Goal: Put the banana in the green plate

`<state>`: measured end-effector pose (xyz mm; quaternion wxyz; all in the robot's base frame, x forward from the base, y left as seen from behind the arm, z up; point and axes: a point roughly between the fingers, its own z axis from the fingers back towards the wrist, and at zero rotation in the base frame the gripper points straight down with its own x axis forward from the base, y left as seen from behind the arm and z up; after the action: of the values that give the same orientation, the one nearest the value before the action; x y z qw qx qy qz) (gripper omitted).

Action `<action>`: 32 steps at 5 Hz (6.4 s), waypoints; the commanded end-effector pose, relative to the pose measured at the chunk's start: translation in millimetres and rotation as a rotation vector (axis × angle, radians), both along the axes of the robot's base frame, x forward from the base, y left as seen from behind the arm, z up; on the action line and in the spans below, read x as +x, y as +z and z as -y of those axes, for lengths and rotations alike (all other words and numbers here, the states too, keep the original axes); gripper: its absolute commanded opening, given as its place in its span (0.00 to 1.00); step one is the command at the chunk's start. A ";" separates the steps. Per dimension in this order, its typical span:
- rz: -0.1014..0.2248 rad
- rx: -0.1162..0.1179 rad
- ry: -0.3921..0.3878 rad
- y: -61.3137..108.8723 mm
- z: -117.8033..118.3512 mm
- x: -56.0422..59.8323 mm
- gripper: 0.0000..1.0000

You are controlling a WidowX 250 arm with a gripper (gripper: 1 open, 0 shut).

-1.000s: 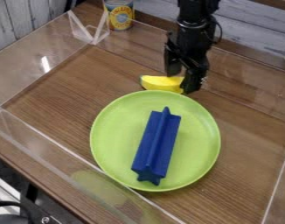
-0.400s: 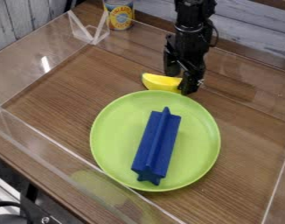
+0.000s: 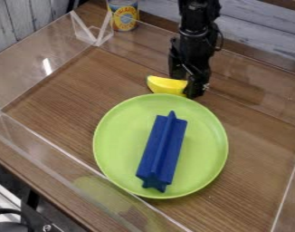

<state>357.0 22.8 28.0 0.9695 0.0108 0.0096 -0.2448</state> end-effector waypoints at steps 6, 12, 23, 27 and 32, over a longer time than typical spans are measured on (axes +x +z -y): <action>0.051 -0.005 0.007 9.5 -10.9 12.4 0.00; 0.068 -0.005 0.069 43.5 -13.6 -5.3 0.00; 0.137 -0.080 0.155 77.2 22.4 -104.1 0.00; 0.115 -0.077 0.215 59.3 13.8 -99.9 0.00; 0.088 -0.065 0.224 32.7 -28.2 -80.5 0.00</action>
<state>267.8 45.9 49.6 0.9900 -0.0206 -0.0183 -0.1381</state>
